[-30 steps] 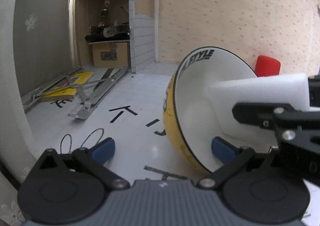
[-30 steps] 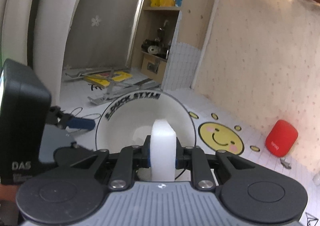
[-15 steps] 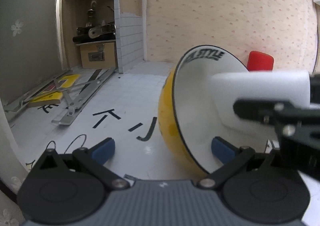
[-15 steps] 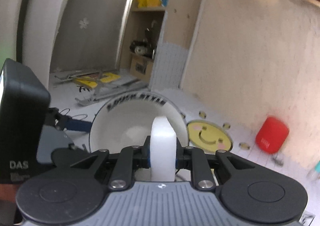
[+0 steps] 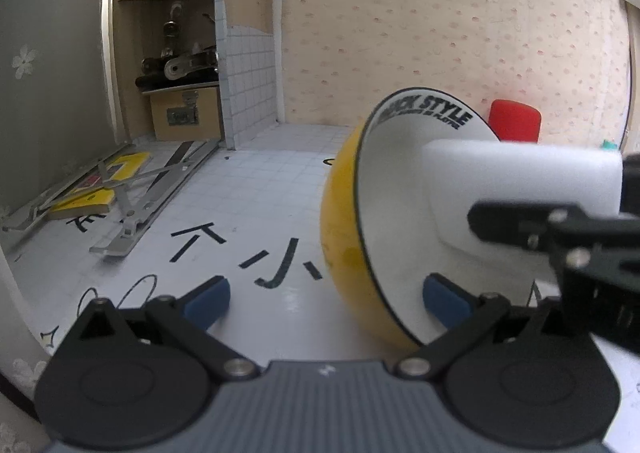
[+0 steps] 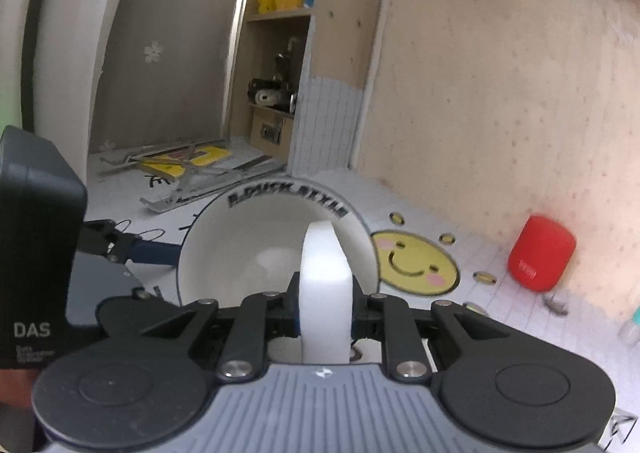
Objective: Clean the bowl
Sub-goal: 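Rotate the bowl with the left gripper while the right gripper scrubs the sponge inside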
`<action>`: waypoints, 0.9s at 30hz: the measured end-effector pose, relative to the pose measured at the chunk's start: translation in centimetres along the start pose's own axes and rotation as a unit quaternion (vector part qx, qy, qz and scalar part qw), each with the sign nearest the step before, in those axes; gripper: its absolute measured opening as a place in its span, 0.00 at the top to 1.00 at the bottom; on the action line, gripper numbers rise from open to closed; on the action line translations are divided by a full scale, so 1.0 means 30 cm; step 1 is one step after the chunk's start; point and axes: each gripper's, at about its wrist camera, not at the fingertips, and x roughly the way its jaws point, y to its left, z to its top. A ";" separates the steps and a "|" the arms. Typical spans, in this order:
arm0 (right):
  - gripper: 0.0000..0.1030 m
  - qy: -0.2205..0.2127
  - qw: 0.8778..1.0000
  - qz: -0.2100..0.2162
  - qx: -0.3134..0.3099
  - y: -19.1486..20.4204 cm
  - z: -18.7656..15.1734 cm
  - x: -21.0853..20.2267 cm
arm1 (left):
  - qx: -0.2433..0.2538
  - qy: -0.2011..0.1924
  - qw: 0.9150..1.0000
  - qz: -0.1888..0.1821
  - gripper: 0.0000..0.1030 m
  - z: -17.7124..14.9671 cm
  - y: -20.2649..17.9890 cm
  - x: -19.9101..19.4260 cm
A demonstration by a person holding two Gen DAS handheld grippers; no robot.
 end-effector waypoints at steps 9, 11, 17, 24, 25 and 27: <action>0.83 0.000 1.000 0.003 0.015 -0.022 -0.006 -0.003 | 0.018 -0.003 1.000 -0.004 0.00 0.007 -0.036 0.010; 0.83 0.000 1.000 0.002 0.017 -0.025 -0.007 -0.003 | 0.021 -0.003 1.000 -0.005 0.00 0.009 -0.044 0.012; 0.83 -0.026 1.000 -0.014 0.002 -0.015 0.007 -0.020 | 0.021 0.001 1.000 -0.011 0.00 0.010 -0.052 0.015; 0.83 -0.005 1.000 -0.019 0.016 -0.052 -0.022 -0.013 | 0.022 0.005 1.000 -0.014 0.00 0.014 -0.040 0.019; 0.83 -0.002 1.000 -0.014 0.022 -0.056 -0.028 -0.011 | 0.023 0.005 1.000 -0.012 0.00 0.016 -0.039 0.020; 0.83 -0.002 1.000 -0.011 0.025 -0.059 -0.026 -0.010 | 0.030 0.005 0.999 -0.011 0.00 0.021 -0.039 0.022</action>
